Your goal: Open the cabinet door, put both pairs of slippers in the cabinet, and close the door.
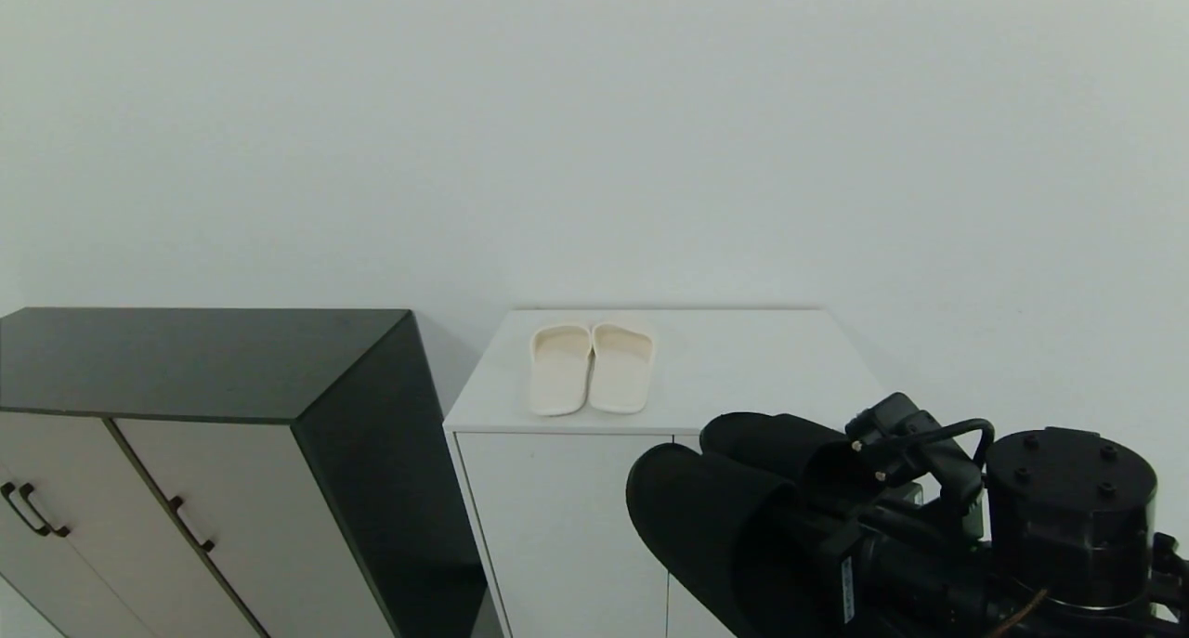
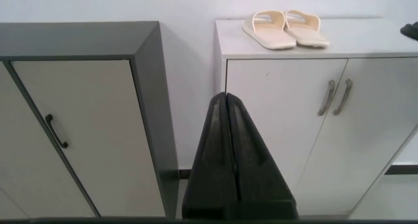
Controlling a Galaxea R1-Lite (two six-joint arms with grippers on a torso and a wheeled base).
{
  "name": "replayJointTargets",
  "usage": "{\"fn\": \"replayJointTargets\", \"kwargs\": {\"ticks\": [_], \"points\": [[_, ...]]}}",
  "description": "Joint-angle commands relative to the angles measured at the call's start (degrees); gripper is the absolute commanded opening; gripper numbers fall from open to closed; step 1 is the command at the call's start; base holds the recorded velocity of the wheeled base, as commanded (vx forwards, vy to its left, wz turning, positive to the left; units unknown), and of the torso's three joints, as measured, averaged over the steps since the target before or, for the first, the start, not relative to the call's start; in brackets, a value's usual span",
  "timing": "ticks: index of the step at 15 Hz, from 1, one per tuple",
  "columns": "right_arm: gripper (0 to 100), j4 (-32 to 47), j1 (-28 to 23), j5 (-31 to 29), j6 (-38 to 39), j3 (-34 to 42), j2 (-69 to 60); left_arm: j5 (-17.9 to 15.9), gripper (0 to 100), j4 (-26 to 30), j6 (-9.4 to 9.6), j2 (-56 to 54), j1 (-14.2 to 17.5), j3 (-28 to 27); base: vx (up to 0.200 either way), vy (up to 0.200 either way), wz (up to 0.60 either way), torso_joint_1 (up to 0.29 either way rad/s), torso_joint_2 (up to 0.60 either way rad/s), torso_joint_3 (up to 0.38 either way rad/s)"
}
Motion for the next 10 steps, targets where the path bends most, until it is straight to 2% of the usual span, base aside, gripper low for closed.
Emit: {"fn": "replayJointTargets", "kwargs": {"ticks": [1, 6, 10], "points": [[0, 0.0, 0.0, 0.6, 0.0, 0.5, 0.3, 0.0, 0, 0.0, -0.01, 0.0, 0.0, 0.0, 0.0, 0.0, 0.0, -0.115, 0.23, 0.129], [0, 0.0, 0.2, 0.7, -0.4, 0.7, 0.2, 0.0, 0, 0.0, -0.01, 0.0, 0.0, 0.0, 0.0, 0.0, 0.0, -0.161, 0.37, 0.207], [0, 0.0, 0.2, 0.6, -0.5, 0.8, 0.6, 0.0, 0, 0.0, -0.01, 0.0, 0.0, 0.0, 0.0, 0.0, 0.0, -0.221, 0.53, 0.299]]}}
